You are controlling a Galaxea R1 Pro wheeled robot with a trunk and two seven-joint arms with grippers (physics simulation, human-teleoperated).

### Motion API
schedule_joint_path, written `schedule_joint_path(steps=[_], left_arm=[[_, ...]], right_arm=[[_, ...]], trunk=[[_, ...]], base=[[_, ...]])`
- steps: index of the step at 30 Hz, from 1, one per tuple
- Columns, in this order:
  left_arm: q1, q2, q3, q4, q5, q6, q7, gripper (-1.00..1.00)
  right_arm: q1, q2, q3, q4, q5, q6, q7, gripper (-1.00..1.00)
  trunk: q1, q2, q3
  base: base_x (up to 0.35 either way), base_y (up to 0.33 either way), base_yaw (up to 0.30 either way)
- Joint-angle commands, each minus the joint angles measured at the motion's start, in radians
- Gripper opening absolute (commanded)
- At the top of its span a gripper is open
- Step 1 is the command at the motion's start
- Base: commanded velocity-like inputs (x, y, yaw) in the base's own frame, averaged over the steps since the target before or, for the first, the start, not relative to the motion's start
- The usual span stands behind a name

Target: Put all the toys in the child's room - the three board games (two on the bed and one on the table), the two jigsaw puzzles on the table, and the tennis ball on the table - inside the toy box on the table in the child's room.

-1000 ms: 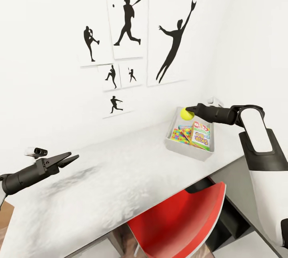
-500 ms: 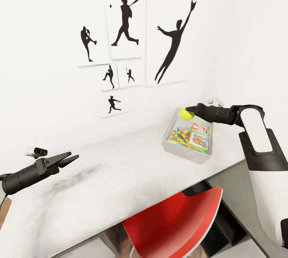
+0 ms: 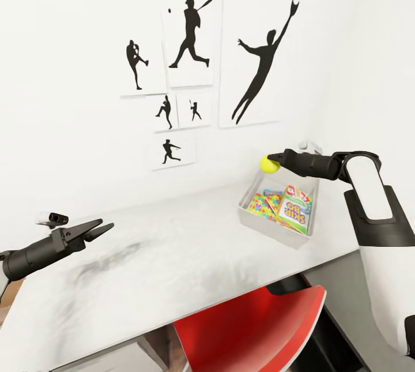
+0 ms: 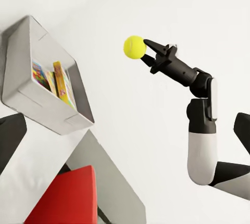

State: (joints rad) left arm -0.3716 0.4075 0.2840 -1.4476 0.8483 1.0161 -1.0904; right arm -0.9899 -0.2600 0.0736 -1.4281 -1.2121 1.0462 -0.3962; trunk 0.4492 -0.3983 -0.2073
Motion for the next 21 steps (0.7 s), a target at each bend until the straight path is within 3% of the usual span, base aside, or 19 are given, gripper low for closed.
schedule_joint_path(steps=[1,5,7,9,12,14,18,21], left_arm=[[-0.001,0.000,0.001,0.000,0.000,0.004,-0.002,1.00],[0.000,0.001,0.003,0.000,0.000,0.005,-0.004,1.00],[-0.001,0.001,0.005,0.000,0.000,0.005,-0.005,1.00],[-0.001,0.001,0.005,0.000,0.000,0.005,-0.006,1.00],[-0.001,0.001,0.006,0.000,0.000,0.005,-0.006,1.00],[-0.001,0.001,0.007,0.000,0.000,0.006,-0.006,1.00],[-0.001,0.002,0.007,0.000,0.000,0.007,-0.006,1.00],[-0.001,0.002,0.007,0.000,0.000,0.007,-0.006,1.00]], right_arm=[[-0.001,-0.001,0.001,-0.001,-0.007,0.001,-0.010,-1.00],[-0.001,-0.001,0.001,0.000,-0.006,0.001,-0.016,-1.00],[-0.002,0.000,0.001,0.003,-0.007,0.001,-0.050,-1.00],[-0.002,0.001,0.011,0.019,-0.007,0.001,-0.131,-1.00],[-0.013,0.006,0.068,0.070,-0.012,0.001,-0.277,-1.00],[-0.034,0.034,0.097,0.112,-0.013,0.001,-0.337,-1.00],[-0.073,0.106,0.141,0.220,-0.003,0.001,-0.389,-1.00],[-0.085,0.125,0.157,0.252,0.007,0.001,-0.416,-1.00]], trunk=[[0.001,-0.002,-0.002],[0.001,-0.002,-0.002],[0.001,-0.002,-0.002],[0.001,-0.002,-0.002],[0.001,-0.002,-0.002],[0.001,-0.002,-0.002],[0.001,-0.002,-0.002],[0.001,-0.002,-0.002]], base=[[0.002,-0.192,0.002],[0.001,-0.074,0.001],[0.000,-0.018,0.000],[0.000,-0.007,0.000],[0.000,-0.002,0.000],[0.000,0.000,0.000],[0.000,0.000,0.000],[0.000,0.000,0.000]])
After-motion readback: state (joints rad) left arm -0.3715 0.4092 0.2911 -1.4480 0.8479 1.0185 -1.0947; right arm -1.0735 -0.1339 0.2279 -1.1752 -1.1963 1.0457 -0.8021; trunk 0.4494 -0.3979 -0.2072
